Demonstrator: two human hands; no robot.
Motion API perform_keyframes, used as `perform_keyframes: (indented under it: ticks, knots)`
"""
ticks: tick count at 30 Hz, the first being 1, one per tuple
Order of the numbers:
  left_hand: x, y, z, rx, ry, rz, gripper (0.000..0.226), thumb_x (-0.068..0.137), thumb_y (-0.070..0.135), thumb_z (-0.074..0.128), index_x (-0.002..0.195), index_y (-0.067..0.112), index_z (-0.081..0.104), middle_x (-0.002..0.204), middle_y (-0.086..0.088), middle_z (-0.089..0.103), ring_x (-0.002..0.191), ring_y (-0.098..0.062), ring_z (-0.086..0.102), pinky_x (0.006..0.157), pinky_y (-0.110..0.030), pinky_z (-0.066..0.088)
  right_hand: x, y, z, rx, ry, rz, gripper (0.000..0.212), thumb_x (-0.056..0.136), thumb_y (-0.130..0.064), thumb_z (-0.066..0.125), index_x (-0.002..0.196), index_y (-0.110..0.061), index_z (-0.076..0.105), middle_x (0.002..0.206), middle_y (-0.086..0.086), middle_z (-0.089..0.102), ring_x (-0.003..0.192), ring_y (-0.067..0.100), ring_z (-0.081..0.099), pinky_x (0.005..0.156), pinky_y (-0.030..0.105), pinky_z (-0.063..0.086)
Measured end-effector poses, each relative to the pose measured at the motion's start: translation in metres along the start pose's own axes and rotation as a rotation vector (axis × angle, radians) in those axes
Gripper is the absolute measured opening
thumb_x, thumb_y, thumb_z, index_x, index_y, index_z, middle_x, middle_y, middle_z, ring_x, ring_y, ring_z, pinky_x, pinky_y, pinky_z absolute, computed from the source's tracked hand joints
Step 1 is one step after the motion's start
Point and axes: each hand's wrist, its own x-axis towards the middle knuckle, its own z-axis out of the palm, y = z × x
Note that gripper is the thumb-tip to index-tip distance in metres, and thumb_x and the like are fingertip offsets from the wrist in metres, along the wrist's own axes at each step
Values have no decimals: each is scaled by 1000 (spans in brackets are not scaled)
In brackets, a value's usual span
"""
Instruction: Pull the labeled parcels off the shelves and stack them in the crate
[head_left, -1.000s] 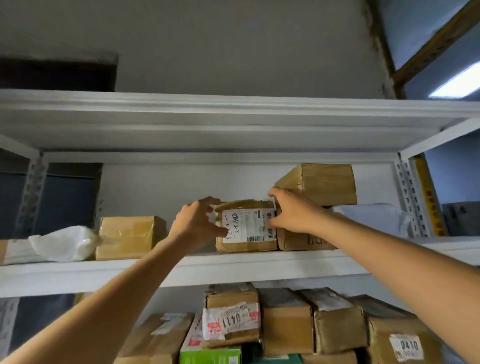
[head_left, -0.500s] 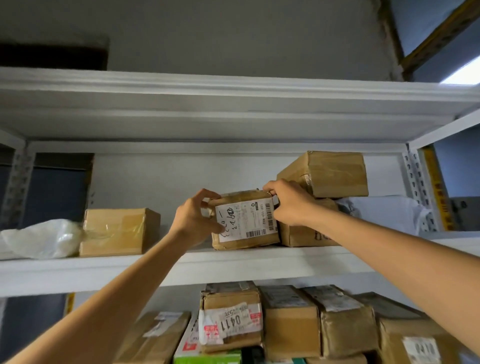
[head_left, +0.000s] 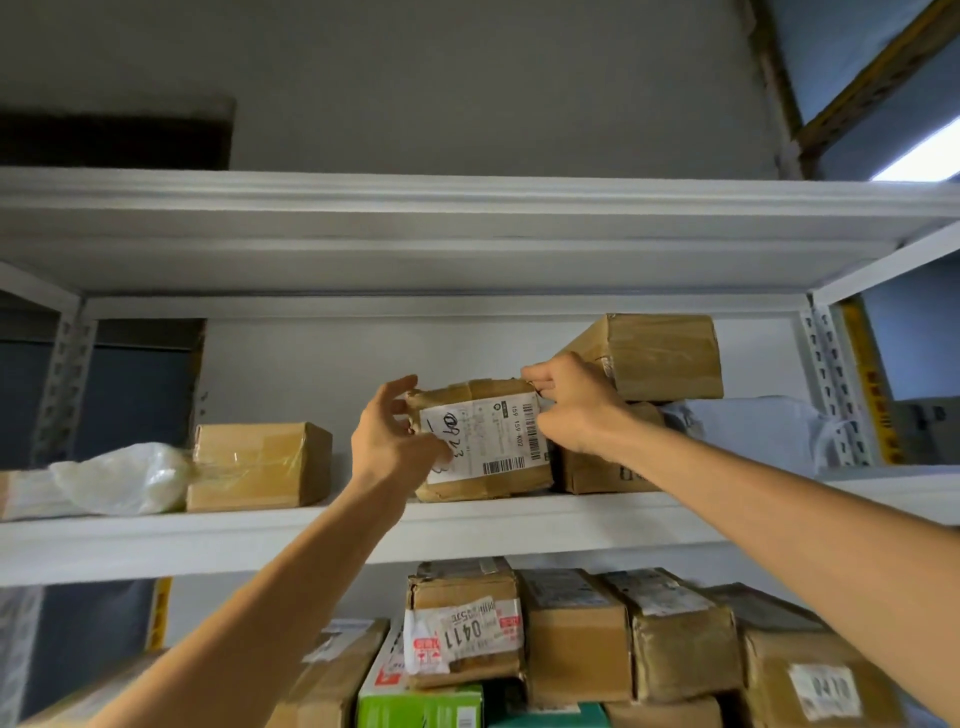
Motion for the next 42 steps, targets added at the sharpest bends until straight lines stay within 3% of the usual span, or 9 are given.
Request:
perform_keyframes:
  ticks: [8,12,15,18,22,27,32,38,42]
  knots:
    - [-14,6,-40,-29,0,39,88,61,-27,70,133,20,54,117,-13,57,111,-31,58,79,-45,58,-15,-11,3,372,40,-32,77,69,14,75,138,-11,52,139,7,55,126,18,53,95,26,50]
    - [-8,10,-46,40,-61,22,75,68,-21,71,126,25,57,124,-9,57,115,-32,57,75,-48,60,-13,-10,3,313,78,-41,77,64,3,85,132,-17,56,129,2,59,118,15,56,84,22,50]
    - [-3,11,-47,37,-142,-6,73,72,-22,68,123,28,56,122,-13,57,108,-39,62,68,-49,60,-10,-9,8,266,-16,11,81,64,-1,86,134,-20,50,112,-6,58,107,14,57,74,23,55]
    - [1,12,-45,42,-208,-38,74,75,-17,68,129,30,51,121,-14,58,107,-40,62,75,-57,58,-8,-9,5,325,-124,60,80,68,1,83,135,-18,46,93,-12,57,91,10,62,71,27,58]
    - [1,18,-40,56,-273,-86,57,84,4,69,132,28,50,111,-16,68,100,-35,67,85,-56,55,-13,-9,1,407,-255,109,77,74,8,76,140,-12,42,101,-1,66,93,15,65,66,26,57]
    - [-20,13,-42,-40,-186,24,44,75,8,77,114,14,58,107,-21,67,96,-36,68,73,-50,60,-35,-4,14,375,-67,-17,106,64,11,81,149,-29,31,124,-10,51,111,14,56,82,28,56]
    - [-52,6,-46,-206,-105,101,72,66,19,80,131,28,51,116,-18,62,97,-32,68,76,-46,57,-61,-5,22,486,44,-99,105,64,1,85,146,-32,29,125,-16,51,117,3,51,80,9,46]
    - [-78,7,-46,-190,-194,149,83,66,5,71,143,24,44,120,-6,68,101,-21,70,78,-29,59,-85,-8,25,460,111,-147,86,62,4,85,123,-38,42,105,-22,56,88,-16,54,65,-1,43]
    - [-86,13,-47,-140,-254,166,78,69,0,69,141,21,46,103,-9,74,101,-25,70,76,-38,60,-89,-7,12,584,45,-34,78,59,1,87,118,-35,51,99,-15,68,88,-5,64,71,13,52]
